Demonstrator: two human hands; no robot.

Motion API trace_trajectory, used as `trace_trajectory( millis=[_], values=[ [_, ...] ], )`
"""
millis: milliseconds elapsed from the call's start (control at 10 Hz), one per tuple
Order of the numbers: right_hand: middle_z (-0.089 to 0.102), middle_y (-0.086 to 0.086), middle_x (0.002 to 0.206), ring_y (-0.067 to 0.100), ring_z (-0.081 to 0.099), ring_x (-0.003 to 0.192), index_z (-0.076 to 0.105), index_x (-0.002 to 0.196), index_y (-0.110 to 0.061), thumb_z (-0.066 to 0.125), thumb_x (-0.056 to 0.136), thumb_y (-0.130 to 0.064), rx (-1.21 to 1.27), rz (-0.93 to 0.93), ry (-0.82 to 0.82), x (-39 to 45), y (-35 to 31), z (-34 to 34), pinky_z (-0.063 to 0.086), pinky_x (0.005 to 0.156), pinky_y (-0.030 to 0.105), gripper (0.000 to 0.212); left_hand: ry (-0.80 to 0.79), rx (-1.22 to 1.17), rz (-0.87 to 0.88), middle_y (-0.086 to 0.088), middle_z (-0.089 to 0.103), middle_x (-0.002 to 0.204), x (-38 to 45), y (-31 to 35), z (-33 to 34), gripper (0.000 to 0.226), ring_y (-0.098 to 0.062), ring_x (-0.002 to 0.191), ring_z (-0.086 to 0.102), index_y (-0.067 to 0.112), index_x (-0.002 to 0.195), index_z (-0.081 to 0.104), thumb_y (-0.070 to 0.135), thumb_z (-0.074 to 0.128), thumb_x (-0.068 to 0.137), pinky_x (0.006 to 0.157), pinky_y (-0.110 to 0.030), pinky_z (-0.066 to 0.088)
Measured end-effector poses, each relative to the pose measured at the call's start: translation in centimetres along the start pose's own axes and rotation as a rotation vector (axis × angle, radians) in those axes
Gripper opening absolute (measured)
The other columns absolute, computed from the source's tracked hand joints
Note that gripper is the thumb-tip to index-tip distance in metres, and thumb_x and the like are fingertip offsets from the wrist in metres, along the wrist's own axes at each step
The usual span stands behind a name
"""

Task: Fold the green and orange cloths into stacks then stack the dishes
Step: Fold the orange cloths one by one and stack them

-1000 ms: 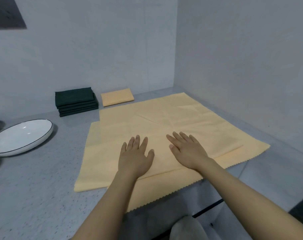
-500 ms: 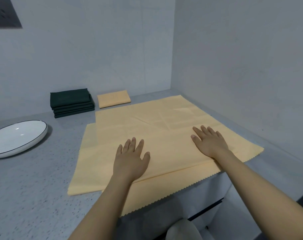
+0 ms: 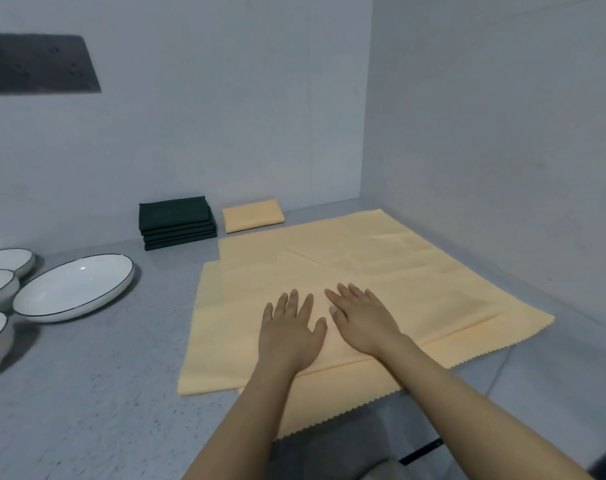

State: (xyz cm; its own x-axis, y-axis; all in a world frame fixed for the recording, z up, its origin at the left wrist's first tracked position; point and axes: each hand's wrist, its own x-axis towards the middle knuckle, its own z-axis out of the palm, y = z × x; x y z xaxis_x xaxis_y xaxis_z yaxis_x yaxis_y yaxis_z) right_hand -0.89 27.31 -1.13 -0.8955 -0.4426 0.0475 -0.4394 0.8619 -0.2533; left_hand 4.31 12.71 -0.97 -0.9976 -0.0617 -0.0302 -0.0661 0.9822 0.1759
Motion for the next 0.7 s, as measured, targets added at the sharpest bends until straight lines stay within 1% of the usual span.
trace_trajectory(
  millis=[200, 500, 700],
  values=[
    [0.006, -0.006, 0.159, 0.011, 0.001, 0.146, 0.012, 0.151, -0.033, 0.017, 0.102, -0.039, -0.037, 0.0, -0.01, 0.3, -0.3, 0.2, -0.001, 0.118, 0.032, 0.049, -0.008, 0.021, -0.014, 0.004, -0.009, 0.16, -0.5, -2.0, -0.4, 0.059, -0.016, 0.147, -0.01, 0.035, 0.152, 0.0, 0.055, 0.013, 0.097, 0.118, -0.041, -0.009],
    [0.006, -0.007, 0.159, 0.011, 0.001, 0.146, 0.013, 0.15, -0.034, 0.016, 0.102, -0.04, -0.061, 0.016, -0.013, 0.4, -0.2, 0.4, 0.0, 0.118, 0.031, 0.049, -0.008, 0.014, -0.117, 0.009, -0.012, 0.159, -3.2, -8.2, -1.2, 0.064, -0.017, 0.146, -0.013, 0.04, 0.15, -0.002, 0.065, 0.012, 0.093, 0.118, -0.044, -0.009],
    [0.004, -0.006, 0.159, 0.012, 0.0, 0.146, 0.011, 0.151, -0.032, 0.015, 0.102, -0.039, -0.065, 0.015, -0.033, 0.4, -0.4, 0.2, -0.001, 0.118, 0.033, 0.05, 0.003, -0.021, -0.15, 0.008, -0.009, 0.159, -3.9, -9.1, -1.5, 0.065, -0.02, 0.147, -0.013, 0.039, 0.151, 0.0, 0.066, 0.015, 0.093, 0.118, -0.044, -0.009]
  ],
)
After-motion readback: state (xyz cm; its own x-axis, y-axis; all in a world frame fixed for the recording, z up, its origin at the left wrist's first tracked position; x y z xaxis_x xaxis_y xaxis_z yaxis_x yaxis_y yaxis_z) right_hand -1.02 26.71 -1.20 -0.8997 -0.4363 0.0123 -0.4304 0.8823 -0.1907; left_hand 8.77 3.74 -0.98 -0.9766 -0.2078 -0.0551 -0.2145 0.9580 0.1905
